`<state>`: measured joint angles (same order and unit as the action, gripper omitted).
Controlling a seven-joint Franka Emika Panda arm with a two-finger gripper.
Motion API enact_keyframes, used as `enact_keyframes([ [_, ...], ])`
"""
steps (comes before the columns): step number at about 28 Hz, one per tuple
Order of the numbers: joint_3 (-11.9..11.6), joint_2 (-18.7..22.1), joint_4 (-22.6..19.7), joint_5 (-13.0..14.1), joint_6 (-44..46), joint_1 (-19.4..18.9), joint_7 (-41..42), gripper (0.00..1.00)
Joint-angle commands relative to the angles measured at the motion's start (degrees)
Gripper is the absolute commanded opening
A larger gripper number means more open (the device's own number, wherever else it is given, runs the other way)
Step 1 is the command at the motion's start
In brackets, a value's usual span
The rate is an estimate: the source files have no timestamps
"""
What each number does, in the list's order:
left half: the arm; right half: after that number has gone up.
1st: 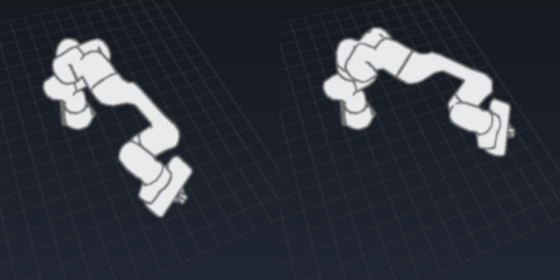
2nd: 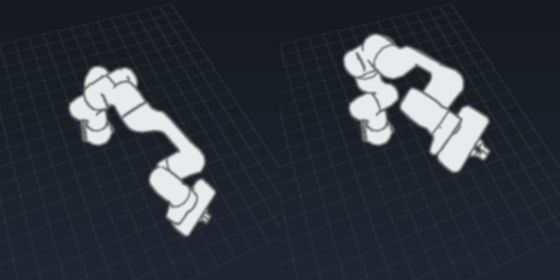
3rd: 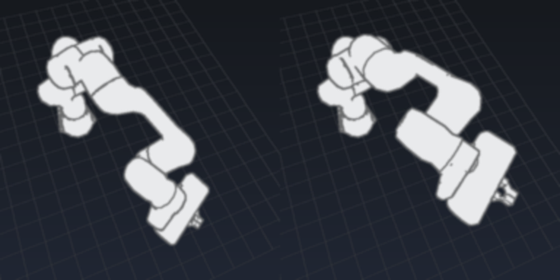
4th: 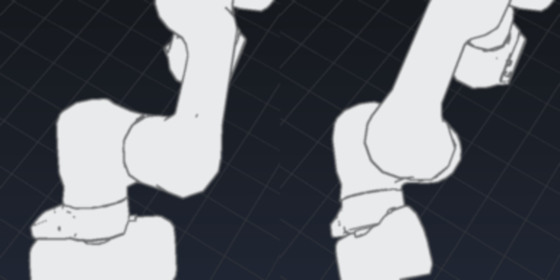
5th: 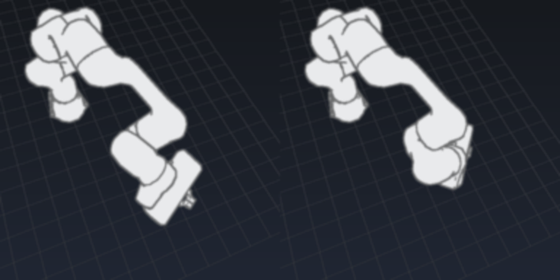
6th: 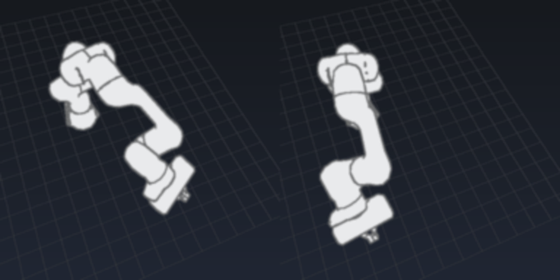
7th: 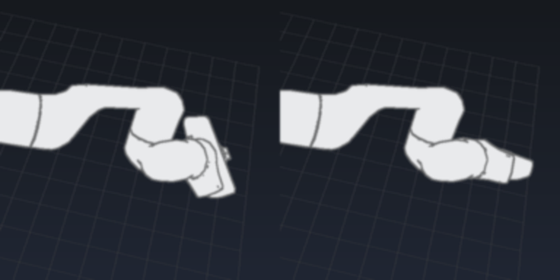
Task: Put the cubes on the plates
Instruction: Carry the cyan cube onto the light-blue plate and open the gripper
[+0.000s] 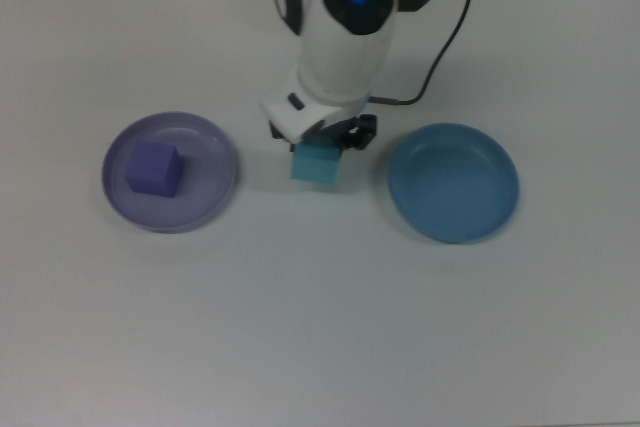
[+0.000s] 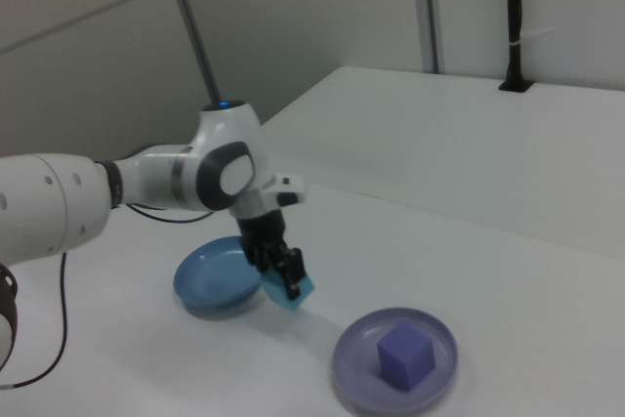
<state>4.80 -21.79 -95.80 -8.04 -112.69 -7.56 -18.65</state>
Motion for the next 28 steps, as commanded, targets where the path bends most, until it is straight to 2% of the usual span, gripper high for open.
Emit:
enact_keyframes([
  [1,-0.32,-0.18,1.84,0.13,0.28,-4.39,-5.25,0.0],
  [12,-0.32,-3.34,4.57,-0.75,-0.16,-13.35,-12.55,0.0],
  [17,-0.32,-5.28,5.7,-0.58,-0.42,-15.2,-14.48,0.0],
  [18,-0.32,-5.54,6.23,-0.49,-0.42,-15.2,-14.48,0.12],
  [19,-0.32,-5.89,6.76,-0.31,-0.34,-15.2,-14.57,0.85],
  [20,-0.32,-5.98,6.85,-0.49,-0.34,-15.2,-14.49,1.0],
  [28,-0.32,-5.63,8.7,-0.57,0.37,-15.64,-14.66,1.0],
])
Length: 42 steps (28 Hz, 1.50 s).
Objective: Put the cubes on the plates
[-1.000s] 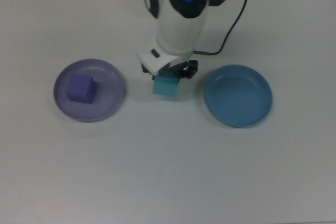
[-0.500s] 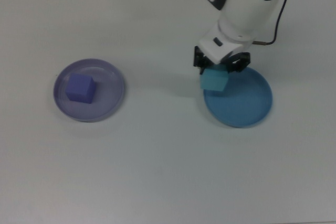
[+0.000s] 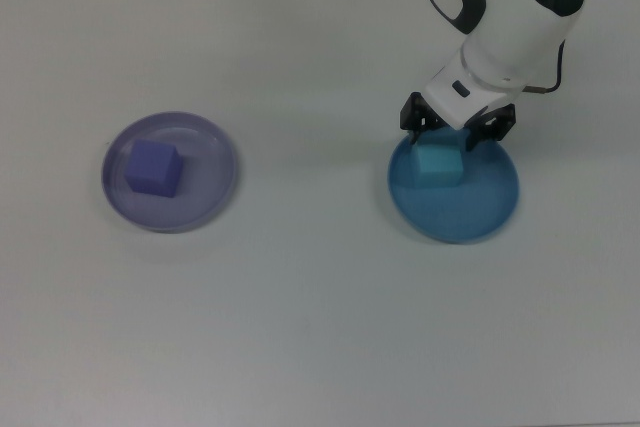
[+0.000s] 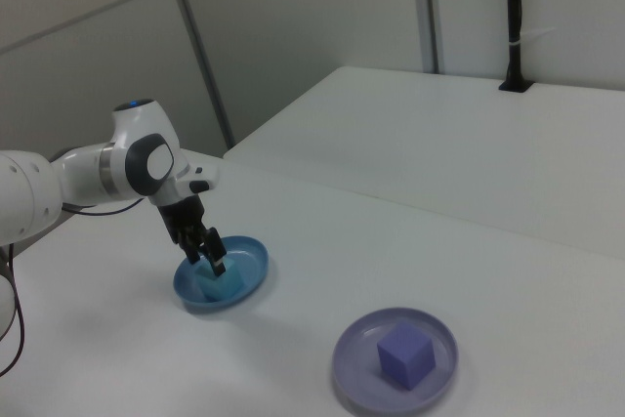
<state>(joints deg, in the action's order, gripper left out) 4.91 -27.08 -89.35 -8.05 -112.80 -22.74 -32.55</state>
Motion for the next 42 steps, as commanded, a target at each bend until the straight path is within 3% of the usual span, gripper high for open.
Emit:
enact_keyframes([
  [1,-0.43,-0.34,2.25,-0.56,0.48,-0.46,-0.76,1.0],
  [6,-0.43,0.36,2.16,-0.47,1.52,-0.46,-0.67,1.0],
  [11,-0.87,7.3,1.19,0.66,9.33,0.94,3.88,1.0],
  [15,-1.13,11.52,1.1,5.06,15.5,4.98,11.62,1.0],
  [21,-1.13,15.12,0.84,5.76,20.24,13.32,17.51,1.0],
  [29,-1.13,17.5,0.75,5.77,21.31,22.29,22.17,1.0],
  [34,-1.04,18.82,0.75,5.77,21.92,25.46,23.93,1.0],
  [42,-1.13,18.91,0.66,5.85,22.36,27.05,25.0,1.0],
])
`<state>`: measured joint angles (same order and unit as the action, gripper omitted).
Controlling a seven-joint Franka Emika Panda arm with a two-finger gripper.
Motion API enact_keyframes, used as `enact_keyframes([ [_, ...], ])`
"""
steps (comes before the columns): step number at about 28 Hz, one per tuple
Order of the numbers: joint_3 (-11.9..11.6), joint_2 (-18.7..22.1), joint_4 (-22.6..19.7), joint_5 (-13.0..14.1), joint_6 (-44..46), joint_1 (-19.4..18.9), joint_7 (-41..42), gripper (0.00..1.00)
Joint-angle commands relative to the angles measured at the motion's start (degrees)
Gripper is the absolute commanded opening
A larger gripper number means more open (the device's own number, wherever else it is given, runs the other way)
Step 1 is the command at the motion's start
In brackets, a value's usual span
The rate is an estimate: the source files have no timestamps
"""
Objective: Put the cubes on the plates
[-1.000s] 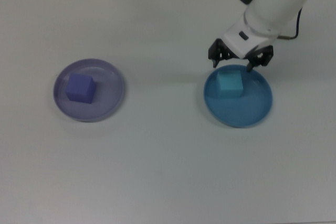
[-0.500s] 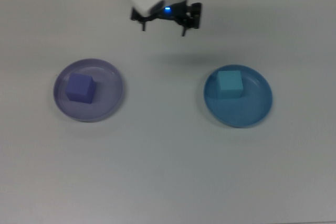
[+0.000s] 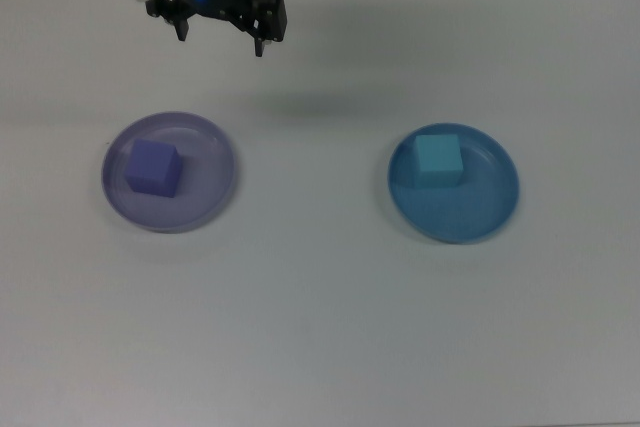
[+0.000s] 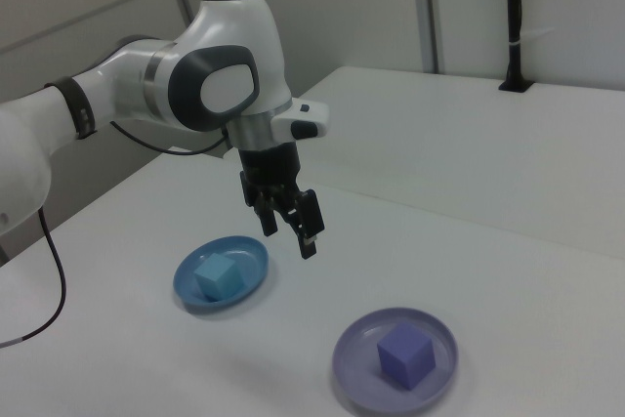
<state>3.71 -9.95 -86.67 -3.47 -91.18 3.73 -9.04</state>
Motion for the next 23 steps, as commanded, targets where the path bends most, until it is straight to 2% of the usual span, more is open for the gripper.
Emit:
enact_keyframes([
  [1,0.07,1.77,-2.01,1.27,0.74,0.57,1.48,1.0],
  [23,0.16,0.89,-1.92,1.27,0.13,0.84,2.18,1.0],
])
